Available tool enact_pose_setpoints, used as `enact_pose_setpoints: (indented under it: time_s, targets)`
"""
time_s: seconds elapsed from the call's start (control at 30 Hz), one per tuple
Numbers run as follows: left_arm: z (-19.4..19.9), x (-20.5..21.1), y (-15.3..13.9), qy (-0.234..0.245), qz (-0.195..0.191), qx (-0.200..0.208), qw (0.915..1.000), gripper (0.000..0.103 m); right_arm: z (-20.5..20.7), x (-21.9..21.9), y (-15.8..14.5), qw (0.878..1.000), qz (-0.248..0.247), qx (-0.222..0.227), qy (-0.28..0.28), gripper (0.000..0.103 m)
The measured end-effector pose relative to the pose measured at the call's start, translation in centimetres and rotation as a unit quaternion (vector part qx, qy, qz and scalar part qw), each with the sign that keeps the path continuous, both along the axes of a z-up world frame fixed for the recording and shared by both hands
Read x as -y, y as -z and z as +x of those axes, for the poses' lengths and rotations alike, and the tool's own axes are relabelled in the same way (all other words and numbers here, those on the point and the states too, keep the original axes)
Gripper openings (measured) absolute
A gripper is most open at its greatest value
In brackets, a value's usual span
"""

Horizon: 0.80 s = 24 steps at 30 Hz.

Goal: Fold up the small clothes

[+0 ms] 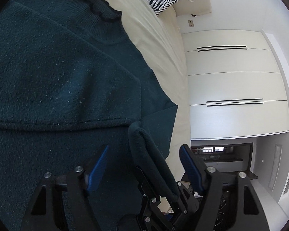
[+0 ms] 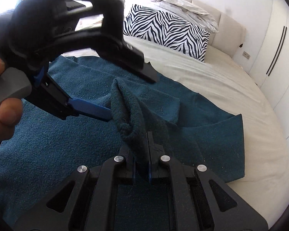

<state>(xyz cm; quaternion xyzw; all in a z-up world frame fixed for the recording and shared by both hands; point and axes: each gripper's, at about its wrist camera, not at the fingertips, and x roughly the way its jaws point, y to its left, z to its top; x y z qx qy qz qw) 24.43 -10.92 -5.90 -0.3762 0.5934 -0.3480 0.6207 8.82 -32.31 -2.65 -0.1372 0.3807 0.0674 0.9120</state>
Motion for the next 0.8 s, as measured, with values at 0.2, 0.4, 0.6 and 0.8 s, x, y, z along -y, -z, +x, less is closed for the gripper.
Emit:
enact_pose_setpoints:
  time_s: [0.2, 0.4, 0.6, 0.8]
  targets:
    - [0.7, 0.8, 0.8, 0.014, 0.007, -0.004, 0.9999, 0.008, -0.1, 0.2, -0.3, 1.000, 0.020, -0.007, 0.002, 0.012]
    - [1.6, -1.4, -5.4, 0.017, 0.047, 0.098, 0.9939, 0.008, -1.2, 3.7, -1.7, 0.990, 0.138, -0.007, 0.025, 0.049]
    - [2.5, -4.2, -11.0, 0.015, 0.062, 0.188, 0.9800, 0.008, -1.1, 11.8, 0.1, 0.924, 0.357, -0.044, 0.128, 0.068]
    - [2.8, -3.5, -13.8, 0.042, 0.078, 0.239, 0.9669, 0.008, 0.1, 15.9, 4.5, 0.814, 0.542, -0.080, 0.192, 0.068]
